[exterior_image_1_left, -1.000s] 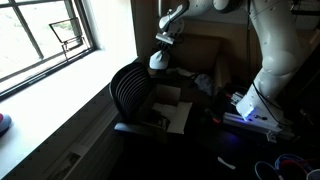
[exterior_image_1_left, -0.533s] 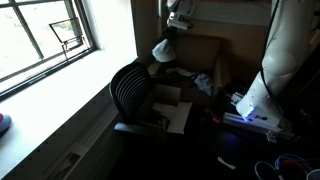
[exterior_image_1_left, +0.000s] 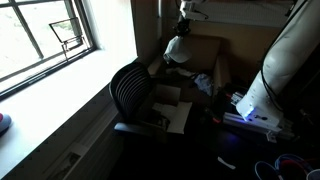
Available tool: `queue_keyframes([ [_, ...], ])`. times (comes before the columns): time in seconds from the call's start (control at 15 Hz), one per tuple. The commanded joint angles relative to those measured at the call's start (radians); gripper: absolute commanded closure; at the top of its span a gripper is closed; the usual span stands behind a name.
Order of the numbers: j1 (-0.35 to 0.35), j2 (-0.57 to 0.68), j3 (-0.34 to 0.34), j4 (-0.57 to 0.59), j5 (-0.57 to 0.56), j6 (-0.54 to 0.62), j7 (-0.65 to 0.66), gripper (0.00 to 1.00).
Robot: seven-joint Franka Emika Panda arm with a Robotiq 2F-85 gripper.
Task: Put the clothes on the couch on the chair
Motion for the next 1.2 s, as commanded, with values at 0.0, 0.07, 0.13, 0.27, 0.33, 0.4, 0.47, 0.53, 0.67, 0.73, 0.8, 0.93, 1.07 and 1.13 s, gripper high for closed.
queue_keyframes([
  [0.0,0.023,-0.003,-0.023,-0.006,0.0,-0.001,0.0,0.97],
  [0.07,0.023,-0.003,-0.023,-0.008,0.0,0.0,0.0,0.99],
  [0.13,0.034,0.014,-0.014,-0.022,-0.022,-0.005,0.001,0.99],
  [0.27,0.07,0.035,0.013,-0.084,-0.012,-0.042,-0.034,0.99],
  [0.33,0.092,0.047,0.027,-0.117,-0.005,-0.042,-0.038,0.99],
  [0.4,0.113,0.063,0.04,-0.139,0.007,-0.052,-0.043,0.99],
  [0.47,0.134,0.083,0.052,-0.155,0.003,-0.066,-0.04,0.99],
  [0.53,0.153,0.108,0.063,-0.162,-0.007,-0.085,-0.038,0.99],
  [0.67,0.185,0.155,0.081,-0.156,-0.024,-0.148,-0.038,0.99],
  [0.73,0.199,0.18,0.089,-0.144,-0.035,-0.181,-0.044,0.99],
  [0.8,0.213,0.198,0.097,-0.138,-0.054,-0.21,-0.051,0.99],
  [0.93,0.243,0.201,0.113,-0.172,-0.091,-0.116,-0.066,0.99],
  [1.07,0.261,0.208,0.131,-0.203,-0.076,0.007,-0.096,0.99],
  [1.13,0.266,0.214,0.141,-0.213,-0.062,0.068,-0.114,0.99],
])
